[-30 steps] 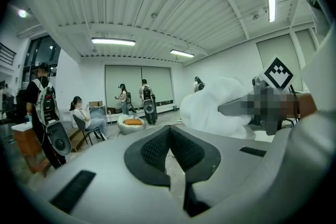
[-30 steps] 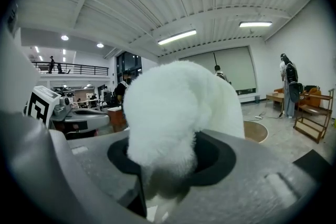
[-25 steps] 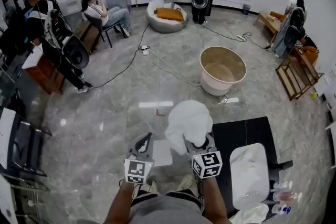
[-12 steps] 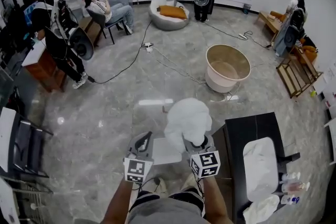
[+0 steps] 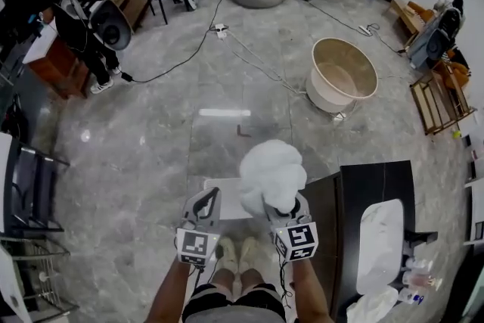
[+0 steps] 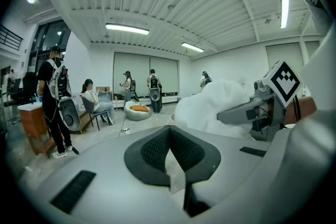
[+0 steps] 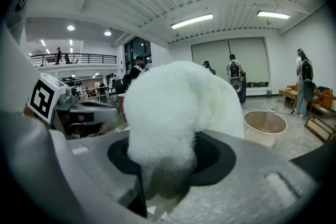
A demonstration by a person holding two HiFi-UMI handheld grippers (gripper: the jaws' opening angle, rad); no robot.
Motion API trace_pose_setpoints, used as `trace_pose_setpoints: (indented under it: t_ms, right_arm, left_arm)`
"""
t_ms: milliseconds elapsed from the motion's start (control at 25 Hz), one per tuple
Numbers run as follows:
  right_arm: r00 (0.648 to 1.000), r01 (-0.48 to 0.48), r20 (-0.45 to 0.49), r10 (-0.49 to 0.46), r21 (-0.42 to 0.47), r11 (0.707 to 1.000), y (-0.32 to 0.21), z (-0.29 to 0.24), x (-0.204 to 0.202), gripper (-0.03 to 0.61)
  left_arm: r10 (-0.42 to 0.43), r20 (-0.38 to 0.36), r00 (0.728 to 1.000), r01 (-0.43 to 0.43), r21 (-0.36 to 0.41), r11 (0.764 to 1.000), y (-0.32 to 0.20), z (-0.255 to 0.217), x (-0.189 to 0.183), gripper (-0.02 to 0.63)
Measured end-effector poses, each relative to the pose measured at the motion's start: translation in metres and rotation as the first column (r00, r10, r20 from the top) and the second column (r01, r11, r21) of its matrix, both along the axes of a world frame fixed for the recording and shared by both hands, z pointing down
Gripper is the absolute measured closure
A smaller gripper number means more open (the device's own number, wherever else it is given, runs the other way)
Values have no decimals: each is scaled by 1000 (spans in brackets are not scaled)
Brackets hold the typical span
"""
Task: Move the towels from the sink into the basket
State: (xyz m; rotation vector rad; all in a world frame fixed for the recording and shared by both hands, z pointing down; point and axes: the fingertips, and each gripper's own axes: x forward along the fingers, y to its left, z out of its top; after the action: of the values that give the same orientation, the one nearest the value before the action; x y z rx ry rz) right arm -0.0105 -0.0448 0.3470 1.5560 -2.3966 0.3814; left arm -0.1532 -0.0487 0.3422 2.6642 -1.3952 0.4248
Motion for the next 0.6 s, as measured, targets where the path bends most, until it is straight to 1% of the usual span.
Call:
trace_pose_setpoints:
  t_ms: [80,240,480,600]
  right_arm:
    - [1000,27,-6,-28,-37,999,-5,31,-5,374]
    - [997,70,-18,-72,-85,994,-17,103,-16,374]
    - [994,105,-1,-107,-161,981,-28,213,-20,374]
    - [993,116,-1,-119,-192,975,-33,268,-25,373]
  left_arm:
    - [-40,-17,999,40,-49,998,-5,26,-5,604]
    - [-72,10,997,73,-81,994,-18,94,-15,604]
    - [-114,13,993,114,-144,983,-25,199,-15,604]
    - [-121,42,992,127,-169,977,-31,248,-20,604]
